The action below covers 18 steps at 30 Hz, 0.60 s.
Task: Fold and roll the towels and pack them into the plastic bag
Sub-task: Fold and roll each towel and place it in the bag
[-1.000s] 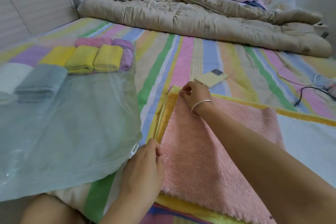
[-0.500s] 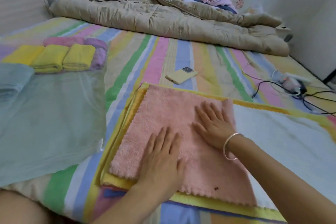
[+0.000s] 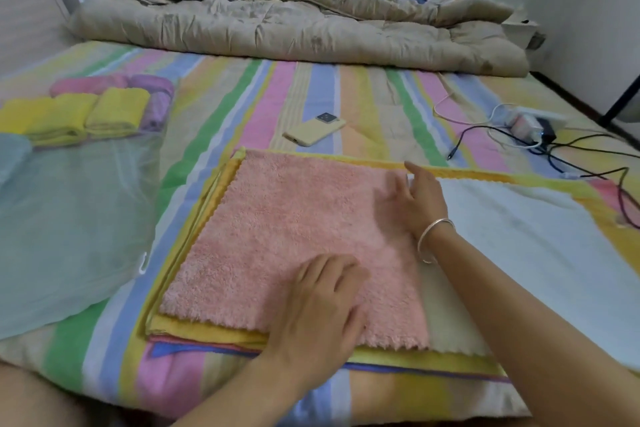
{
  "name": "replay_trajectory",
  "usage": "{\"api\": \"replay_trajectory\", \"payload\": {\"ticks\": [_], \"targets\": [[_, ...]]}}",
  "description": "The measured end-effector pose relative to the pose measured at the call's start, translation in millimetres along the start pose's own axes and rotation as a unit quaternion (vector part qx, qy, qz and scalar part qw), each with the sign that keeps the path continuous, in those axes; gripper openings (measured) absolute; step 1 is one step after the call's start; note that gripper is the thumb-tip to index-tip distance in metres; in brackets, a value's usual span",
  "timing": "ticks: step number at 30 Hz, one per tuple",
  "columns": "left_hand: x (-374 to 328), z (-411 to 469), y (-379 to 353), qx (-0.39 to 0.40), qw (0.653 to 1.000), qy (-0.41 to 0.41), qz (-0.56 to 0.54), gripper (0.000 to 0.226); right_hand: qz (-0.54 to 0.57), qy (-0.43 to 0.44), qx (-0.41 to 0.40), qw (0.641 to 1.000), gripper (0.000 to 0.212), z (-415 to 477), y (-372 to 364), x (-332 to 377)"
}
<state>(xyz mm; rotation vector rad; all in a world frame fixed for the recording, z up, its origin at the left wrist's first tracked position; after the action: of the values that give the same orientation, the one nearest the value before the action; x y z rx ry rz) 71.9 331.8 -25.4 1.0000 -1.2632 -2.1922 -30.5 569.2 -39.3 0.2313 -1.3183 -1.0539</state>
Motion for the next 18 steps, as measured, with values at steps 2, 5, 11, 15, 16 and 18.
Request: {"api": "replay_trajectory", "payload": {"ticks": [2, 5, 11, 15, 16, 18], "targets": [[-22.6, 3.6, -3.8, -0.002, 0.999, -0.028, -0.033, 0.018, 0.043, -0.035, -0.017, 0.998, 0.042, -2.9, 8.6, -2.8], [-43.8, 13.7, -11.2, 0.043, 0.998, 0.009, -0.054, 0.012, 0.112, -0.111, 0.018, 0.987, 0.031, -3.4, 10.1, -10.3], [-72.5, 25.8, -23.3, 0.194, 0.966, 0.152, 0.074, 0.059, 0.260, -0.146, 0.086, 0.951, 0.023, -0.3, 6.0, -4.9], [-69.8, 20.1, -20.8, 0.178, 0.970, 0.146, 0.076, 0.039, 0.256, -0.157, 0.142, 0.943, 0.042, 2.2, 6.9, -0.9], [-67.2, 19.8, -18.1, 0.173, 0.972, 0.143, 0.065, 0.030, 0.249, -0.162, 0.144, 0.944, 0.045, 2.2, 8.6, -0.3], [-61.0, 20.5, -10.0, 0.158, 0.977, 0.139, 0.040, 0.021, 0.238, -0.166, 0.134, 0.948, 0.044, 1.2, 13.0, 3.3]]}}
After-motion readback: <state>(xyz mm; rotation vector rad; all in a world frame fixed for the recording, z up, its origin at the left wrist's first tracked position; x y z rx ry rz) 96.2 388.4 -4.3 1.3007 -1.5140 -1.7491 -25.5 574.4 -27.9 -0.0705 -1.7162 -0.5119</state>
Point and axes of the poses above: each hand's wrist, its own z-axis towards the middle knuckle, its own y-axis out of the back of the hand, x = y × z, the point moved 4 cm from there along z, towards the middle knuckle, and after that the axes turned 9 degrees about y, right-handed, at the moved point
